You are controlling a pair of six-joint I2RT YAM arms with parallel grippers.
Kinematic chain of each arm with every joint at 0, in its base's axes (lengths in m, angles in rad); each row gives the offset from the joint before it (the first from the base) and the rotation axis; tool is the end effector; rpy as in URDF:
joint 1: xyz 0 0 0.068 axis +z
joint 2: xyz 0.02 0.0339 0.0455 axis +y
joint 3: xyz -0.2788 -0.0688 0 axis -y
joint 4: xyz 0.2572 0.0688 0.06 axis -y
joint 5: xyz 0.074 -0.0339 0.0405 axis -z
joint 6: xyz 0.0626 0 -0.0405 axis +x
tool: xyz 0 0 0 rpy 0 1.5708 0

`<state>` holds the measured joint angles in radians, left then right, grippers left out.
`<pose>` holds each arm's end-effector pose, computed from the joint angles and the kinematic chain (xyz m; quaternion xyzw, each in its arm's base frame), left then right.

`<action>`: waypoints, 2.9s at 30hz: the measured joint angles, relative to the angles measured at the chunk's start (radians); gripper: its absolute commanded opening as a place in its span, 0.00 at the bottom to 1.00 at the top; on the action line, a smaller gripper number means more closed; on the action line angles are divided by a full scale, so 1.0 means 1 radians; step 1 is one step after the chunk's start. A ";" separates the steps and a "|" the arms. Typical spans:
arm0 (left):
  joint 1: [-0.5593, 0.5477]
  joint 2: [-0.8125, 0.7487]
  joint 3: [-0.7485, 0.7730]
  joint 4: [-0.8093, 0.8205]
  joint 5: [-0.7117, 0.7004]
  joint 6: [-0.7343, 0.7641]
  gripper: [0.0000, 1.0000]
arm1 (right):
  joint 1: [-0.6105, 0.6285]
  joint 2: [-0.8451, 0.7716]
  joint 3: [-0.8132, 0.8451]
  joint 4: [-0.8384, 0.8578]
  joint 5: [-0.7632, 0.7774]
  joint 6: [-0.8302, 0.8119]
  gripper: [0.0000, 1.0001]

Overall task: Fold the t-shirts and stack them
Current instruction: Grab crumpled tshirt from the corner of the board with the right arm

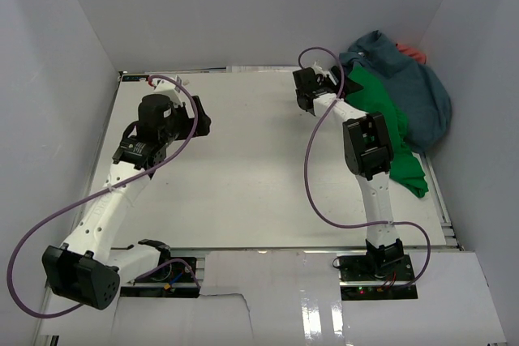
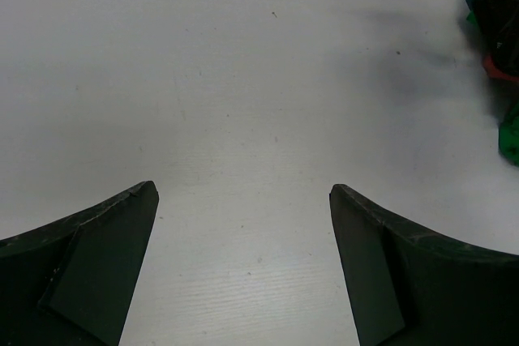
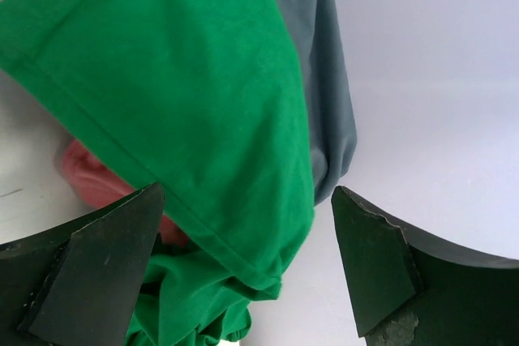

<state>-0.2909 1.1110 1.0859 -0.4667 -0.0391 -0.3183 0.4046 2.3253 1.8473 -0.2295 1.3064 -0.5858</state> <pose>0.2644 -0.0766 0.3524 -0.0218 0.8576 -0.1380 0.4950 0.5161 0.1553 0.1929 -0.1191 0.7555 -0.5798 0.2809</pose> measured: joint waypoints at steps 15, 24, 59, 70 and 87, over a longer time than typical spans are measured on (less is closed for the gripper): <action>0.000 0.030 0.000 0.000 -0.002 -0.001 0.98 | -0.008 0.021 0.007 -0.194 -0.034 0.169 0.74; 0.000 0.030 0.000 0.000 -0.002 0.000 0.98 | -0.041 0.060 0.055 -0.217 -0.034 0.191 0.11; 0.000 0.229 -0.182 0.360 0.360 -0.265 0.98 | 0.277 -0.212 0.184 -0.821 -0.557 0.636 0.08; -0.019 0.164 -0.618 0.990 0.540 -0.339 0.95 | 0.300 -0.236 0.227 -0.895 -0.816 0.692 0.08; -0.156 0.341 -0.245 0.941 0.690 0.388 0.95 | 0.311 -0.324 0.286 -0.974 -1.141 0.730 0.08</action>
<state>-0.4473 1.4517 0.8406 0.4747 0.6506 0.0696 0.7158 2.0014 2.1338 -1.2030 0.1658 0.1440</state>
